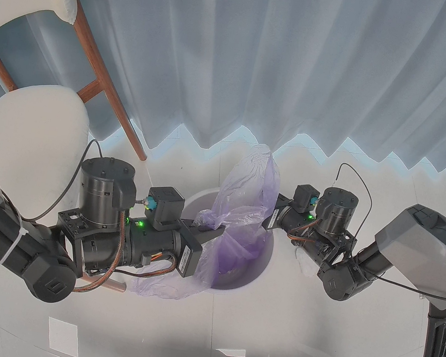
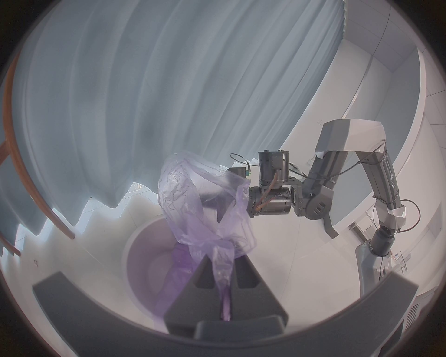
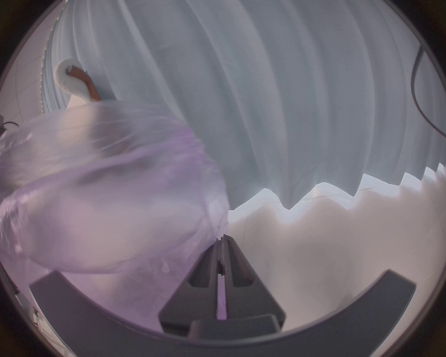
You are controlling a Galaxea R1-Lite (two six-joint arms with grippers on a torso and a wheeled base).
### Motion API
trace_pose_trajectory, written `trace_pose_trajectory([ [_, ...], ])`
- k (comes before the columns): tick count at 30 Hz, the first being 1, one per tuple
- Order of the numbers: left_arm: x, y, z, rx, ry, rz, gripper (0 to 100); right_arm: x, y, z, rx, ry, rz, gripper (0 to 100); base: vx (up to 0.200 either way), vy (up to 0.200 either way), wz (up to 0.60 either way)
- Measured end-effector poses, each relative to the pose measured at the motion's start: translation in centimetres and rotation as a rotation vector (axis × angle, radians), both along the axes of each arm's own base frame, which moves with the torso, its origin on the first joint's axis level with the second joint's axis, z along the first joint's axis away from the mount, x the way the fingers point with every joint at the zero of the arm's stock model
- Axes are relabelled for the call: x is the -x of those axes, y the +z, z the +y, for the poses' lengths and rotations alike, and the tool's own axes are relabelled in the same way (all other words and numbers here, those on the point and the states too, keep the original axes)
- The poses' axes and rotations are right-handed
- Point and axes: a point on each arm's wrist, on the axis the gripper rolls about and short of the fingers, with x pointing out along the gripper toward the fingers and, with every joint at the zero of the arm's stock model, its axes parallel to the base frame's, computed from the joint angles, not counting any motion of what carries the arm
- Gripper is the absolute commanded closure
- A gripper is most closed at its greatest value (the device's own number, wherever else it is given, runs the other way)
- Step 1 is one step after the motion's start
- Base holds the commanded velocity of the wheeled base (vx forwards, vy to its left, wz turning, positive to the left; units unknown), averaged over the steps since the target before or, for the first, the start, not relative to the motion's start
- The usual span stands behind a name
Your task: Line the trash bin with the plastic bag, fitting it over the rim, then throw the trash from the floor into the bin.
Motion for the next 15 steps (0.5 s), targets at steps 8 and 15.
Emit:
trace_pose_trajectory([
  [8,0.0,0.0,0.0,0.001,0.0,-0.001,100,1.7,-1.1,1.6,0.006,0.048,0.016,100,0.0,0.0,0.0],
  [15,-0.1,0.0,0.0,0.0,0.002,0.002,100,2.8,-2.1,2.4,0.021,0.075,0.051,100,0.0,0.0,0.0],
])
